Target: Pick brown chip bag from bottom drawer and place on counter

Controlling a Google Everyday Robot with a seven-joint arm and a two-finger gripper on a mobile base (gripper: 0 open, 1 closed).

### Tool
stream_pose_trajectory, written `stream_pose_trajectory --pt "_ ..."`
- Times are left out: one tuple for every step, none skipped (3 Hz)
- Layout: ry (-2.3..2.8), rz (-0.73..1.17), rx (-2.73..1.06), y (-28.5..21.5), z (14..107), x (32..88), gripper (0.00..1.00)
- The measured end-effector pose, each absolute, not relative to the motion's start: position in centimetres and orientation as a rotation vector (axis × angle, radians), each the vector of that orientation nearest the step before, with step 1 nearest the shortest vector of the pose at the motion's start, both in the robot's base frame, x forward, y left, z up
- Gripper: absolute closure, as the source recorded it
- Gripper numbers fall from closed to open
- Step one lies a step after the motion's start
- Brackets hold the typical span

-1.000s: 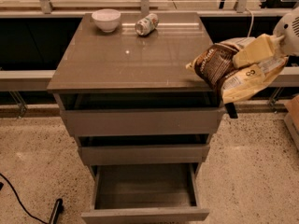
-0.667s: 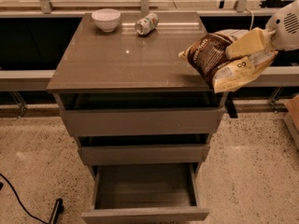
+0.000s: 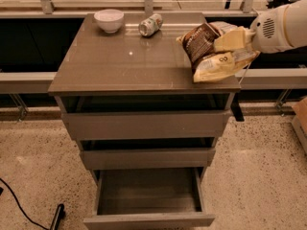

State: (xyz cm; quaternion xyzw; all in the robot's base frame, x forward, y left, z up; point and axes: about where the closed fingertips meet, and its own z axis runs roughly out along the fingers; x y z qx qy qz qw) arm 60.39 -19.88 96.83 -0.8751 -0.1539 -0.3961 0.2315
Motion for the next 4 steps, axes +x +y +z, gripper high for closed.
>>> stream_pose_trajectory --pt "-0.306 -1.175 -2.379 -19.4 95.7 62.4 1.0" --pt "-0.217 -1.249 -2.343 -18.8 95.3 64.1 1.0" --pt "-0.165 -1.296 -2.309 -17.3 94.2 66.5 1.0" --pt "-0.15 -1.29 -2.289 -16.1 93.0 68.9 1.0"
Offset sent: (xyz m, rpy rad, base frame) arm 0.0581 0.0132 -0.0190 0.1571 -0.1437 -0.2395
